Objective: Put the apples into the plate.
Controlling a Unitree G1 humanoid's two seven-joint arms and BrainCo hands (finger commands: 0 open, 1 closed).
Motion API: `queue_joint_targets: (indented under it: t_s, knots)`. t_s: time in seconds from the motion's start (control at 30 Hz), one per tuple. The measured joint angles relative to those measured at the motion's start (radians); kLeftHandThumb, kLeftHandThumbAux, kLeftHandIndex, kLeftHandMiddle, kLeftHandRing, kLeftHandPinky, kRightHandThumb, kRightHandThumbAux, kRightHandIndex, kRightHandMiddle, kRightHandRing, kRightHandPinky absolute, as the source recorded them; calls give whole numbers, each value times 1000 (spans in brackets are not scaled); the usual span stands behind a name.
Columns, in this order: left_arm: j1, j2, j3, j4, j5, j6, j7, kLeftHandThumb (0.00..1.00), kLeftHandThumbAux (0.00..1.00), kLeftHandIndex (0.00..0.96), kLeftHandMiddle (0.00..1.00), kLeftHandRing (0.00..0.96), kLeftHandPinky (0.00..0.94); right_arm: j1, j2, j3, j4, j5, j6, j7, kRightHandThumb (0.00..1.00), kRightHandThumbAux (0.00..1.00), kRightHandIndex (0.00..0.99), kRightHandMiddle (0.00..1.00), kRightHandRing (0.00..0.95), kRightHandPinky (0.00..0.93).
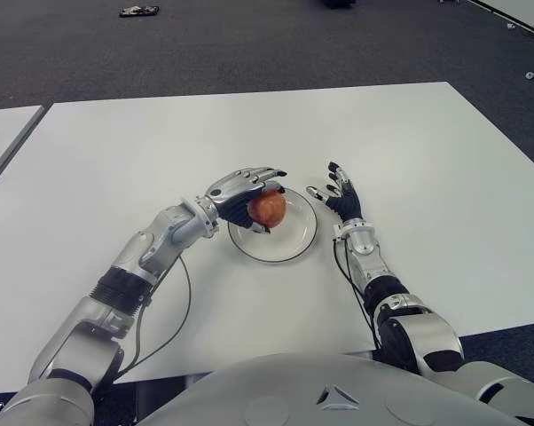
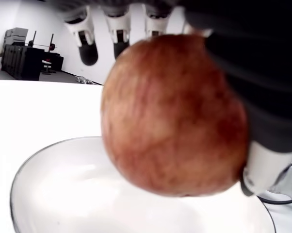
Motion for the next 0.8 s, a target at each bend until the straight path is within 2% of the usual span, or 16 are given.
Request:
queue_joint_targets:
  t_s: [0.8]
  knots:
    - [0, -2, 16, -7, 16, 10, 0, 56, 260, 0, 0, 0, 0, 1, 2, -3, -2, 4, 1, 1, 143, 721, 0, 0, 19, 73]
